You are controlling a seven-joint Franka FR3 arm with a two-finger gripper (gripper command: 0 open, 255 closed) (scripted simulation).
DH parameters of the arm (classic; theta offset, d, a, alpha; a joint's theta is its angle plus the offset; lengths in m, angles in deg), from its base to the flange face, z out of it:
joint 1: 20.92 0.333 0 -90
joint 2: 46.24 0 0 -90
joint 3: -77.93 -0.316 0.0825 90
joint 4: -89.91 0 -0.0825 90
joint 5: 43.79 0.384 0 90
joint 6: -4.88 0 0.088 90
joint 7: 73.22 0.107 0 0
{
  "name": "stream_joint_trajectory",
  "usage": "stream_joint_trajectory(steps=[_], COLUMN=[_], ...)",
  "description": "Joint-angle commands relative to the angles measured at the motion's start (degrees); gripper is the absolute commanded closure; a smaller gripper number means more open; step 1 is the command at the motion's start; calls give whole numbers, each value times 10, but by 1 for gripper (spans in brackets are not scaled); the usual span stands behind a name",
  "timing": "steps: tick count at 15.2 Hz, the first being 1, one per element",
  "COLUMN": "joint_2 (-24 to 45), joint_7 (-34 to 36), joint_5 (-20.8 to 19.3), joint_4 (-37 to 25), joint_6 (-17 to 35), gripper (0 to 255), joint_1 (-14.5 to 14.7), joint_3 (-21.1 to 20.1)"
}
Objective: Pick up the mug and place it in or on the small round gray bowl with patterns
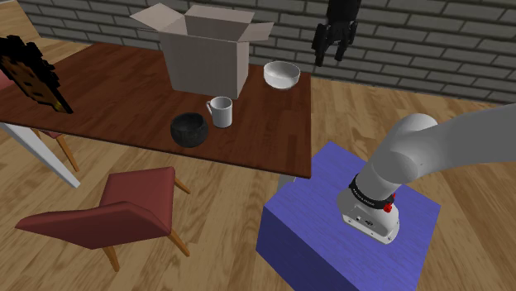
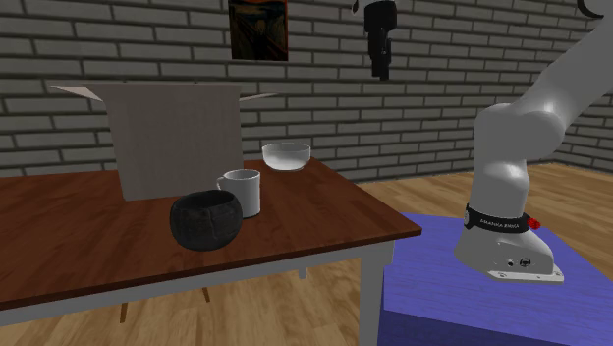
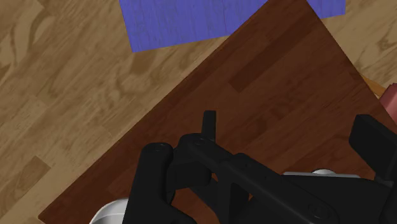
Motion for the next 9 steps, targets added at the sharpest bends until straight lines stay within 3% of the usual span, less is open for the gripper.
stream_joint_trajectory(steps=[1, 9], joint_2=[0, 110], joint_7=[0, 46], joint_5=[0, 28], joint_4=[0, 19], joint_6=[0, 145], gripper=[0, 0], joint_1=[0, 14], joint_3=[0, -33])
